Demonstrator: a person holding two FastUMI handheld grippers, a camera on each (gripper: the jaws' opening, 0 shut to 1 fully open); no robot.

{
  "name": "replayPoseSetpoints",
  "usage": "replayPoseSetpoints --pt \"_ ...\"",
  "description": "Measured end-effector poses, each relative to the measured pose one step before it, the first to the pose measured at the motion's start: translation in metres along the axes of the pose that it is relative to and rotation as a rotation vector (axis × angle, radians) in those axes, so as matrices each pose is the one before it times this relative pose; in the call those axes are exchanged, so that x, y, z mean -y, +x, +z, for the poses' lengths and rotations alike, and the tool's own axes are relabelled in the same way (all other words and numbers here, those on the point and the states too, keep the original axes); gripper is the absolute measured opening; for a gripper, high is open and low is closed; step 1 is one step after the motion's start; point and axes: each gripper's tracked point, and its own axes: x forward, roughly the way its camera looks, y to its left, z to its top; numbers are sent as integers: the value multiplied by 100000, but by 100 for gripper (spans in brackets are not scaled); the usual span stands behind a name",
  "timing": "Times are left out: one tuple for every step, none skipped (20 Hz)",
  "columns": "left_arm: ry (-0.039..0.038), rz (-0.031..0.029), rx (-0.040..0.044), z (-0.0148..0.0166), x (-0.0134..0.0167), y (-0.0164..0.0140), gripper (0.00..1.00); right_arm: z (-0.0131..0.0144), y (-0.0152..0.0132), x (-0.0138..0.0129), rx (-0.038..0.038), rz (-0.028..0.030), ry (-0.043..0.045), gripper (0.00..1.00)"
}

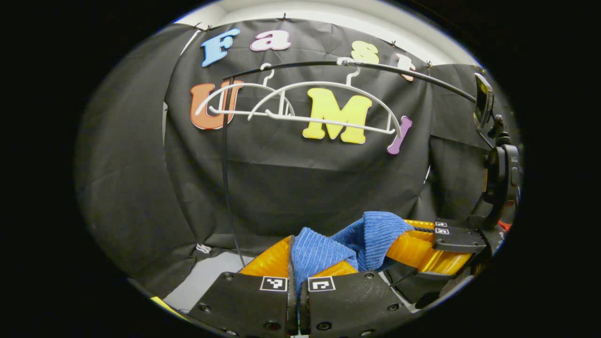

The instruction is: Grasp the clothes on the hanger with both hands and then place them into the laundry hamper below.

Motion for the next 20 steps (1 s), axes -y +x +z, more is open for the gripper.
replayPoseSetpoints --pt "214 103 -1103 -953 -11 -220 2 -819 116 -109 -1641 562 1207 4" --pt "1016 -105 -880 -829 -69 -166 2 -1067 246 -132 -1928 276 684 5" --pt "675 247 -815 -854 -187 0 2 -909 245 147 -1730 41 225 4" --pt "-186 -100 -731 -738 -103 181 2 -904 454 56 -1721 -202 235 4" --pt "-533 -60 -827 -887 -74 243 2 -813 403 162 -1676 -282 201 4" --pt "-935 340 -1117 -891 -101 190 2 -880 455 36 -1468 -69 154 4" --pt "-1309 165 -998 -903 -14 129 2 -839 417 121 -2004 -442 -165 4" --pt "-1526 294 -1092 -859 -27 201 2 -854 211 58 -1738 -38 233 4" --pt "-1643 250 -1922 -1335 -4 149 2 -952 222 278 -2117 -349 -206 4" --pt "-1324 500 -1909 -1070 -55 -36 2 -1099 205 125 -1792 -84 -112 4" --pt "-1257 96 -1046 -1033 -12 24 2 -933 266 197 -1876 -104 -173 4" --pt "-1074 -77 -1336 -966 91 169 2 -1037 273 249 -1890 -255 -241 4" --pt "-967 419 -1313 -1126 -89 360 2 -857 256 272 -1973 -448 -189 4" --pt "-1168 80 -1230 -953 -43 271 2 -998 188 284 -2182 112 208 4" --pt "-1269 335 -1224 -1127 -253 224 2 -920 408 175 -1982 -95 273 4" --pt "-1390 796 -1527 -1124 -406 136 2 -1111 194 -9 -2255 90 -292 5" --pt "-1649 1106 -1389 -1069 -362 219 2 -920 334 301 -2008 -300 -396 4" --pt "-2283 1512 -2259 -1153 -334 260 2 -1205 272 123 -1898 172 210 5" --pt "-1760 695 -1596 -1002 -328 284 2 -1007 347 213 -2100 142 796 5" --pt "-1134 1111 -1340 -767 -289 417 2 -1100 520 315 -1941 -298 805 5"
